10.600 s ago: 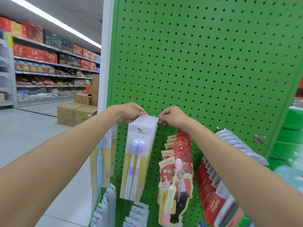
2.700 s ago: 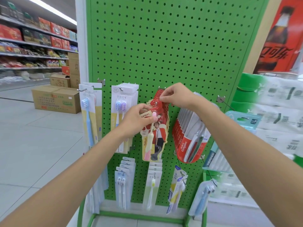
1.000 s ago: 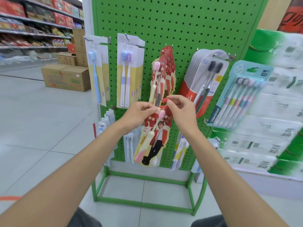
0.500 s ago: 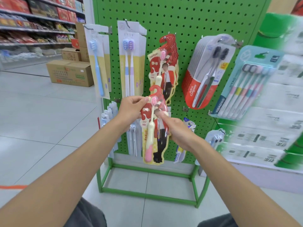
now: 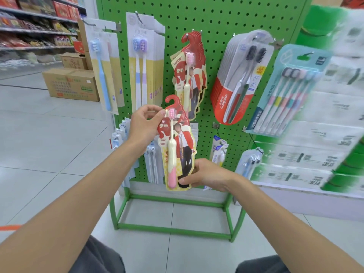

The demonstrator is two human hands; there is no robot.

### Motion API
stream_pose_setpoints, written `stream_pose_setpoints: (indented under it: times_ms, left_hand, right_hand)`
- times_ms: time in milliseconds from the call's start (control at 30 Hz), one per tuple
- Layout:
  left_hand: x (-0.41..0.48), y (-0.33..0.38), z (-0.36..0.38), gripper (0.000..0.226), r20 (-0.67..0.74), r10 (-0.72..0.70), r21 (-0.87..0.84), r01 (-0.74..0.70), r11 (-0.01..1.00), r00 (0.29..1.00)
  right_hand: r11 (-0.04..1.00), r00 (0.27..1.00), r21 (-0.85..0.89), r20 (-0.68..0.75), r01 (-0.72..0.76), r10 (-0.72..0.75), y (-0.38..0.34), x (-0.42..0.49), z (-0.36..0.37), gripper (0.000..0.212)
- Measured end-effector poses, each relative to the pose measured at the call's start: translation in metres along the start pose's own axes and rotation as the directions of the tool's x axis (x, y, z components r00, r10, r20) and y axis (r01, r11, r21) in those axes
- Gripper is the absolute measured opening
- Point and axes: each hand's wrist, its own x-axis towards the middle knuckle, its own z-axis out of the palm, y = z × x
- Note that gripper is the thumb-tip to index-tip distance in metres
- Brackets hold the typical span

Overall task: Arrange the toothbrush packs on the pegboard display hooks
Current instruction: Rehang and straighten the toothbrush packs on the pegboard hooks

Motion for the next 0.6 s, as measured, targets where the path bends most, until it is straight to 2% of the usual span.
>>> stream_pose_setpoints:
  times_ms: [100, 233, 367, 467, 533, 600]
  left_hand:
    - [-0.002, 0.001, 0.000, 0.009, 0.005, 0.097, 0.107, -0.097, 0.990, 0.995]
    - [-0.010, 0.008, 0.002, 0.009, 0.106, 0.114, 0.120, -0.126, 0.985, 0.988]
    - [-0.019, 0.014, 0.001, 0.049, 0.203, 0.119, 0.094, -0.141, 0.986, 0.972]
    - [-0.017, 0.011, -0.004, 0.077, 0.223, 0.111, 0.073, -0.130, 0.989, 0.969]
    - [-0.016, 0.010, -0.008, 0.079, 0.207, 0.109, 0.068, -0.126, 0.990, 0.972]
    - [-0.015, 0.010, -0.010, 0.076, 0.204, 0.104, 0.064, -0.119, 0.991, 0.973]
  right_hand:
    - [0.999, 0.999, -0.021, -0.034, 0.025, -0.026, 0.000, -0.001, 0.003, 0.016]
    - [0.994, 0.991, -0.066, -0.099, 0.089, -0.095, -0.002, 0.001, 0.007, 0.024]
    - [0.988, 0.989, -0.093, -0.070, 0.127, -0.133, -0.004, 0.003, 0.015, 0.034]
    - [0.990, 0.987, -0.026, -0.069, 0.142, -0.143, -0.007, 0.004, 0.021, 0.043]
    - [0.986, 0.983, -0.020, -0.083, 0.163, -0.164, -0.008, 0.003, 0.026, 0.056]
    - [0.970, 0.970, -0.136, -0.109, 0.202, -0.218, -0.008, 0.003, 0.030, 0.068]
